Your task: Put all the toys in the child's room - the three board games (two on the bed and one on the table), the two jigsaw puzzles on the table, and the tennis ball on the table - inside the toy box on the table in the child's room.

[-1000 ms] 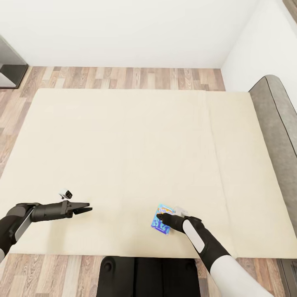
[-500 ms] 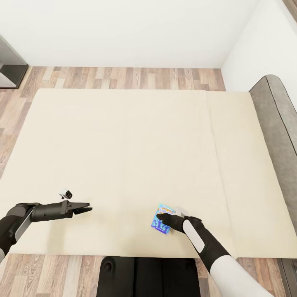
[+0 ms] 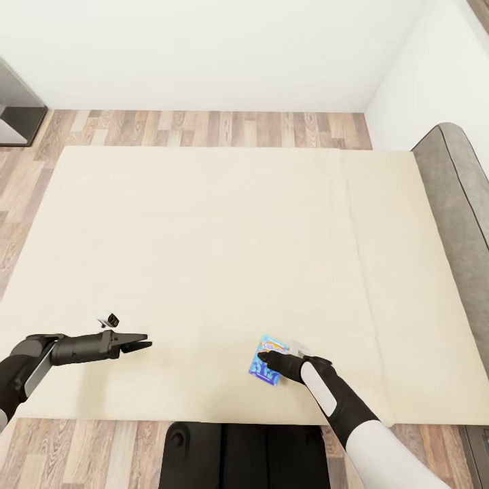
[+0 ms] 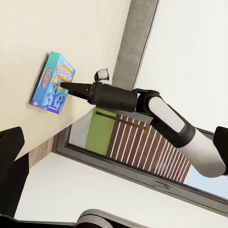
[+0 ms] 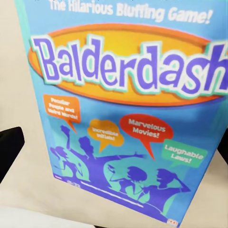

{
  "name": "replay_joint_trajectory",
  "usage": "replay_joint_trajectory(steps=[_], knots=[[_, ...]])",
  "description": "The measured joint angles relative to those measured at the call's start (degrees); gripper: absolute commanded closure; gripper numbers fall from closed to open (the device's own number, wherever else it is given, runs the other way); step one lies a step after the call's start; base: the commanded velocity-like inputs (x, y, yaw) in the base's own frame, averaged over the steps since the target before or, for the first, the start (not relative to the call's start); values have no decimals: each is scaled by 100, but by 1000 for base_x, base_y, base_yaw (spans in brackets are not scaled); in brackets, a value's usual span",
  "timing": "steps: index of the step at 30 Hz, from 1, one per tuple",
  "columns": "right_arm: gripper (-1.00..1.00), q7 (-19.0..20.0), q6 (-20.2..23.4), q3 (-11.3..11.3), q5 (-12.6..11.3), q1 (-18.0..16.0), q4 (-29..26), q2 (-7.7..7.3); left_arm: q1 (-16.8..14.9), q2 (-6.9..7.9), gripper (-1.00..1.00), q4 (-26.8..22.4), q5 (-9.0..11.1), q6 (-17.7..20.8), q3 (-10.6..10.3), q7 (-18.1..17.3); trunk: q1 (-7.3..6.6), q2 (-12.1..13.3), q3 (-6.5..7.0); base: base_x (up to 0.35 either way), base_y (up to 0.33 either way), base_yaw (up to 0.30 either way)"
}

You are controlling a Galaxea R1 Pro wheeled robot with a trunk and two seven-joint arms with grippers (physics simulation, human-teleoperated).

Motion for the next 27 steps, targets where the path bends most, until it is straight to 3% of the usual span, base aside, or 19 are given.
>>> replay_joint_trajectory(steps=[27], knots=[[-100, 0, -1, 1, -1, 0, 4, 0, 0, 0, -100, -1, 0, 0, 1, -9, 0, 0, 0, 0, 36, 0]])
